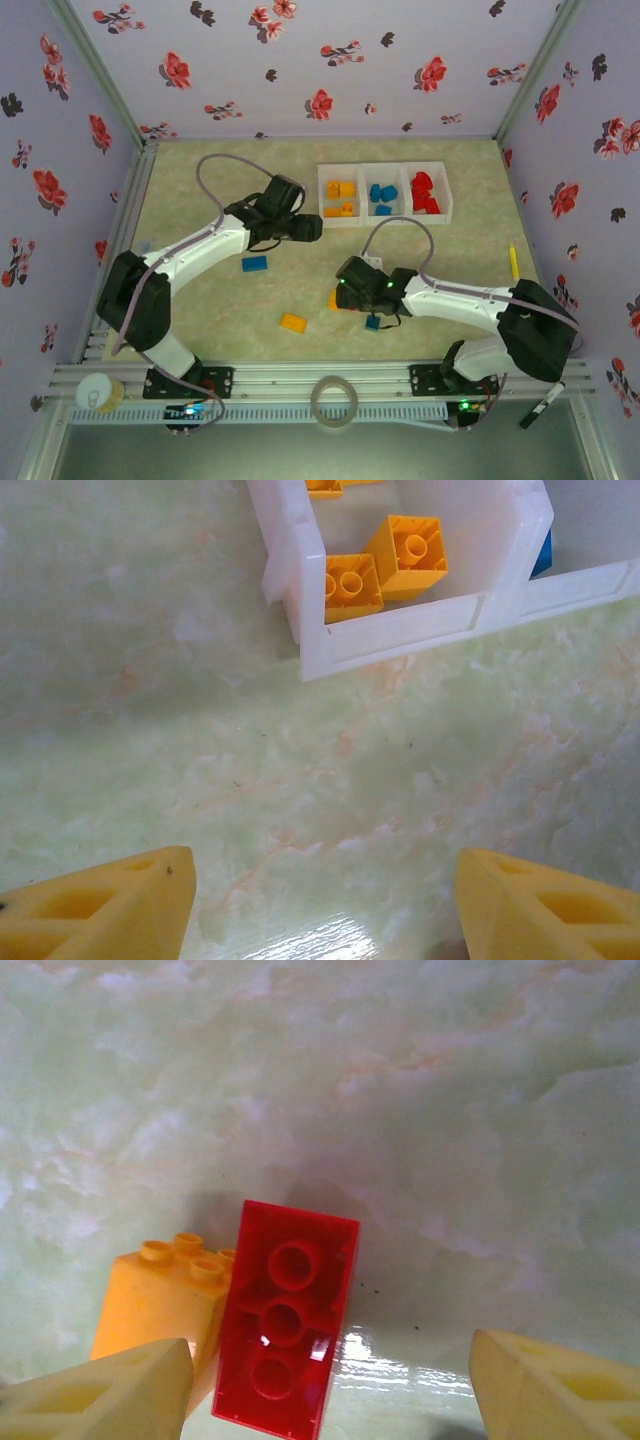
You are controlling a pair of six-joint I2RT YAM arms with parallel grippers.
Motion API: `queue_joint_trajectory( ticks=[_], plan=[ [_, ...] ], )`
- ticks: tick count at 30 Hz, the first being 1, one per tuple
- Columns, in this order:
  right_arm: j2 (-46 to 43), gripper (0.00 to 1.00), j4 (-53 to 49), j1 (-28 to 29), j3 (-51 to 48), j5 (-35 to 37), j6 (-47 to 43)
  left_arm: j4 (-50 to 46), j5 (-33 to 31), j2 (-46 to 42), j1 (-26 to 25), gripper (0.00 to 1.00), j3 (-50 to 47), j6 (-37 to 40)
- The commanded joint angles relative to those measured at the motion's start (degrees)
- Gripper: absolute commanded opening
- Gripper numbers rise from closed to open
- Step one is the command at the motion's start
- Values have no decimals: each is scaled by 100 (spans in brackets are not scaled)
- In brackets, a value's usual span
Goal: Sort the legos into containers by color
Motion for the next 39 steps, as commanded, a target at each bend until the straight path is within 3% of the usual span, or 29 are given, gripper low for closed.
queue_joint_trajectory(
  ticks=[1, 25, 32, 39],
  plan=[
    [-80, 73, -164, 53, -104, 229, 163, -1, -92, -192, 41, 69, -41, -50],
    [848, 72, 78, 104, 569, 53, -265, -72, -126, -335, 57, 69, -120, -16],
    [1231, 62, 231, 92, 762, -104, -316, -87, -132, -420, 65, 68, -175, -33],
    [1526, 58, 314, 97, 901, -156, -294, -111, -168, -522, 64, 68, -256, -21]
  ],
)
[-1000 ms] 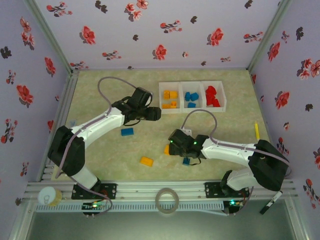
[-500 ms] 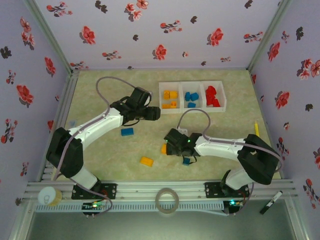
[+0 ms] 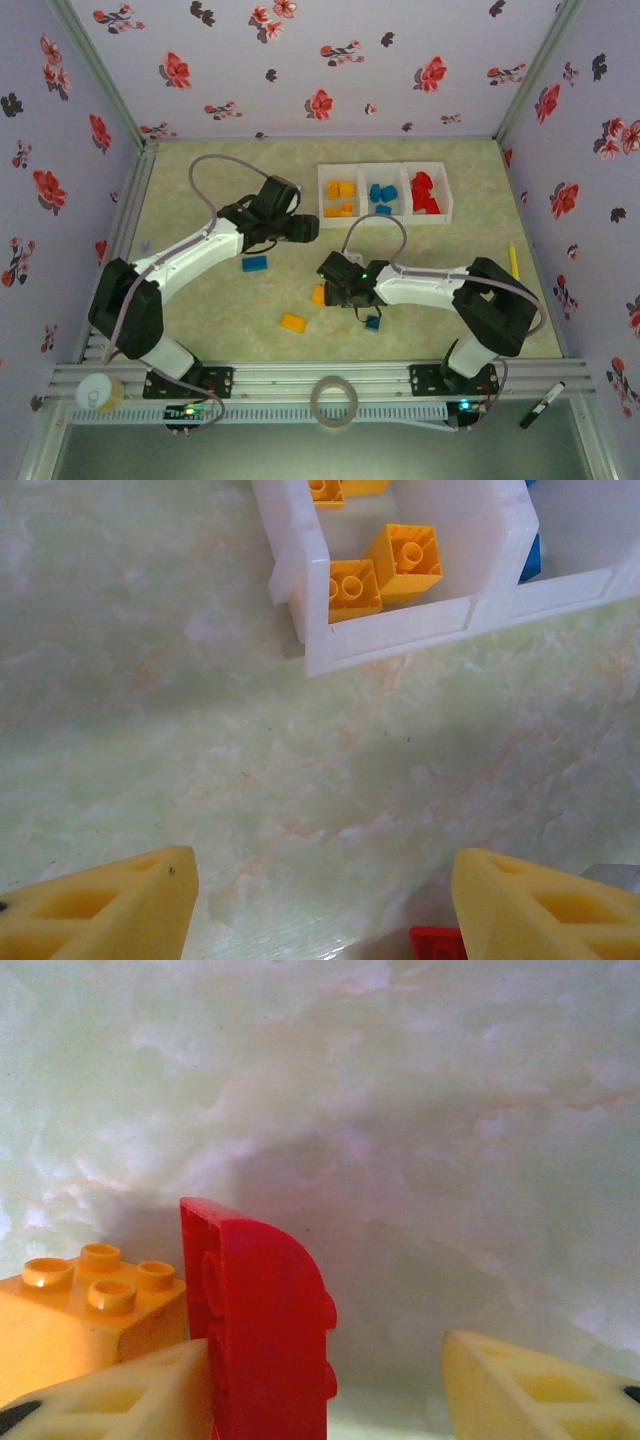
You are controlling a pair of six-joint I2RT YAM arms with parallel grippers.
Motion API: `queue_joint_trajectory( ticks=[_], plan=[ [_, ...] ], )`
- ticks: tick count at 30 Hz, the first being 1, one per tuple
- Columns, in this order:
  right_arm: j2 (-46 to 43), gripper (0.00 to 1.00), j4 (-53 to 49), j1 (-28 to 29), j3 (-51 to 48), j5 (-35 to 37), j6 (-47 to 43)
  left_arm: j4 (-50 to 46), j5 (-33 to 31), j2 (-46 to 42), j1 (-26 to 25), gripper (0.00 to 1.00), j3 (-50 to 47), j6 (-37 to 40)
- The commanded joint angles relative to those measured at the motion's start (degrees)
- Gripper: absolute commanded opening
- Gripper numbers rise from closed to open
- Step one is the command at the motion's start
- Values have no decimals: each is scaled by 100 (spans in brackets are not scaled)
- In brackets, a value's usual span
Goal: Sort the legos into containers by color
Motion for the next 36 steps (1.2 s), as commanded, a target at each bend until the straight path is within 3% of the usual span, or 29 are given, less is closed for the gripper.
queue_joint_trajectory(
  ticks=[1, 13, 21, 29, 36],
  plan=[
    [178, 57, -27, 40, 153, 21, -57, -66, -129, -208, 51, 68, -102, -22],
    [284, 27, -34, -232, 412, -43, -384, -91, -156, -298, 61, 68, -182, -28],
    [-335, 20, -230, -898, 443, 71, -855, -98, -158, -319, 63, 68, -183, -52],
    [-1003, 19, -742, -2506, 1022, 279, -2034, -122, -151, -343, 63, 68, -158, -49],
    [-591, 20, -1029, -4034, 2253, 261, -3011, -161, -149, -364, 58, 67, -139, -62]
  ],
)
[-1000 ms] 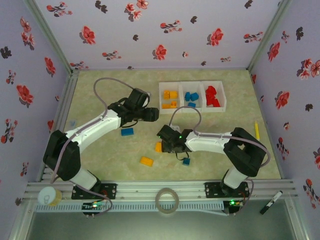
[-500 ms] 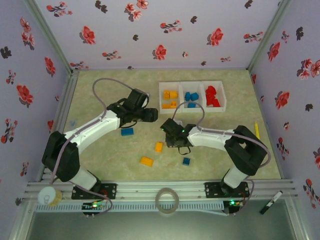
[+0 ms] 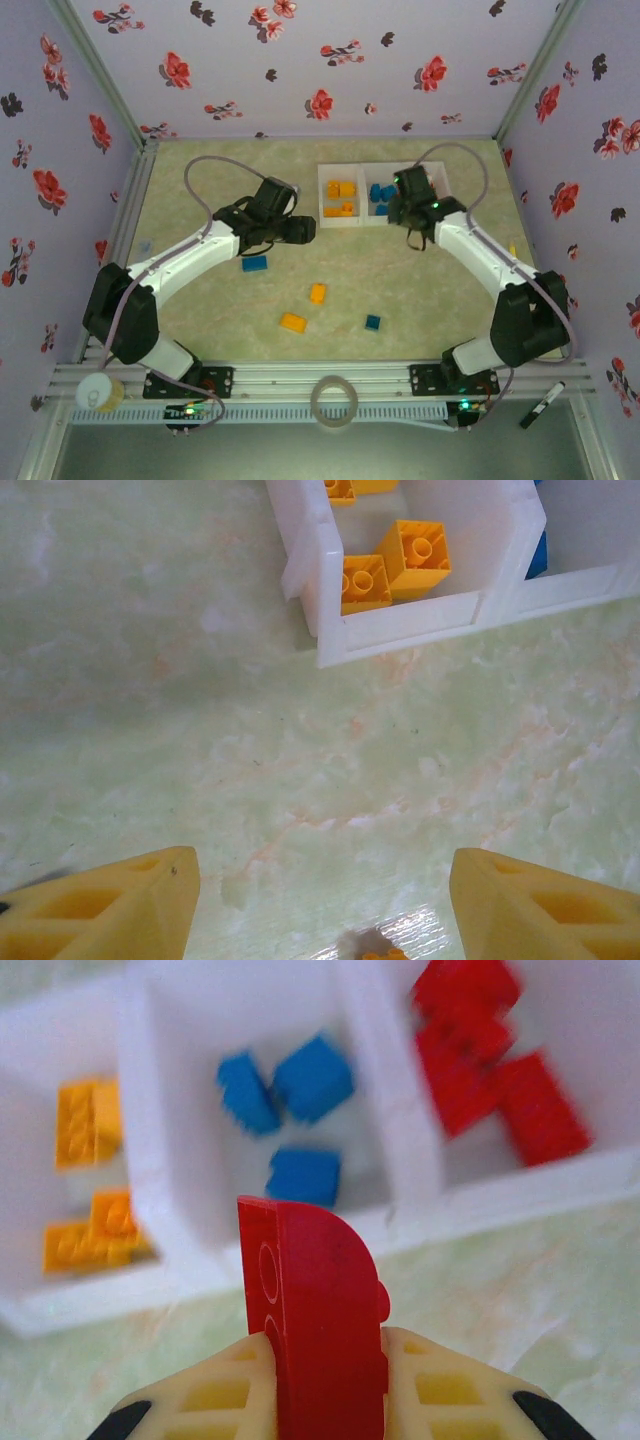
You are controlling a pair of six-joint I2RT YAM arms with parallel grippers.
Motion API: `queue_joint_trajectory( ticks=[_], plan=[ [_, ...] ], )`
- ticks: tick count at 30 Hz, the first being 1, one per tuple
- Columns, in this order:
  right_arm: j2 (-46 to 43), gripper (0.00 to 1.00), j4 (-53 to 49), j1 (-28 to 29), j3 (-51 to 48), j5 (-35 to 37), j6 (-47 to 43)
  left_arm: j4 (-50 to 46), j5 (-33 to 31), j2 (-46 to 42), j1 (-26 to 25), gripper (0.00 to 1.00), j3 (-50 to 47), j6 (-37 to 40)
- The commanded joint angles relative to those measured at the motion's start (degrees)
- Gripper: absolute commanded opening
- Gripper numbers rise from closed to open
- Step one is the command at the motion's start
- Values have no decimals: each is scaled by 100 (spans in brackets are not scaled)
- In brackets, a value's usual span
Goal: Sort the legos into containers by color
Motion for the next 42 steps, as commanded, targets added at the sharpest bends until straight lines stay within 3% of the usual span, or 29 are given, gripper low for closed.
queue_joint_trajectory(
  ticks=[1, 11, 12, 15, 17, 22, 30, 42],
  plan=[
    [384, 20, -322, -548, 681, 52, -754, -109, -93, -200, 51, 67, -25, -58],
    [2190, 24, -562, -1559, 2182, -161, -1105, -184, -93, -270, 46, 67, 7, -65],
    [2343, 27, -586, -1614, 2297, -192, -1105, -199, -99, -264, 47, 68, 13, -66],
    [2771, 50, -822, -1727, 2692, -201, -1097, -253, -92, -222, 47, 67, 51, -47],
    [2836, 57, -897, -1745, 2782, -179, -1099, -272, -93, -206, 40, 68, 69, -45],
    [2456, 63, -751, -1728, 2466, -286, -1047, -258, -96, -184, 26, 70, 44, -57],
    [1486, 64, -534, -1500, 1603, -384, -897, -264, -110, -90, -125, 72, -39, -234],
    [210, 68, -54, -612, 42, -344, -352, -664, -342, 89, -1016, 72, -396, -467]
  ],
)
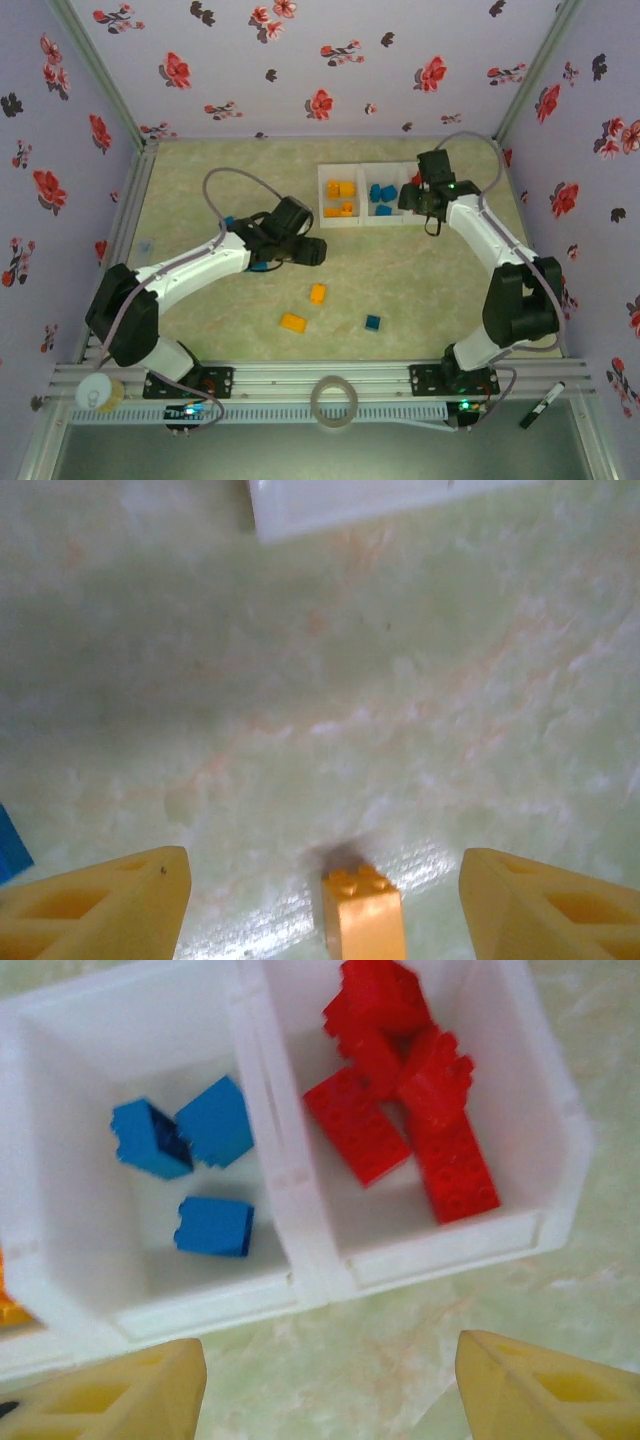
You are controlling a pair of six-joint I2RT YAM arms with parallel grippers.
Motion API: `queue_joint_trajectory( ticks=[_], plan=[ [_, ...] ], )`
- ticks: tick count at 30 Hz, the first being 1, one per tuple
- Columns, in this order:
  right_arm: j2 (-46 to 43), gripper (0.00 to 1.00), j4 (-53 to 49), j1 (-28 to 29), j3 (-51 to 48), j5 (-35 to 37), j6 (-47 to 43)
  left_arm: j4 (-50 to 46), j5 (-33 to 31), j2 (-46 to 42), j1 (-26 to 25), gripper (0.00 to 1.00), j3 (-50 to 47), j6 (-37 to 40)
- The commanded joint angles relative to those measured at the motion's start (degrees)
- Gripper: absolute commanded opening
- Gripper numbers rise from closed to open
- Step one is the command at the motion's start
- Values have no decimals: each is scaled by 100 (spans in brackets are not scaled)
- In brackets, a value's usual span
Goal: Sort the legos into containers by color
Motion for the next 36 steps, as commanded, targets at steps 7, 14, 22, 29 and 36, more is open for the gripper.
queue_joint_trajectory(
  ticks=[7, 14, 22, 29, 36],
  plan=[
    [-641, 68, 455, 231, -991, -17, 579, -321, -165, 310, -730, 72, -323, -329],
    [-787, 68, 430, 248, -1278, -55, 636, -713, -504, 1064, -1150, 69, 183, -472],
    [-888, 68, 384, 248, -1333, -16, 599, -1052, -670, 1560, -1237, 67, 509, -543],
    [-889, 68, 394, 250, -1374, -16, 607, -1113, -697, 1733, -1277, 54, 631, -522],
    [-928, 68, 376, 249, -1390, 24, 590, -1220, -835, 1827, -1312, 38, 730, -505]
  ],
)
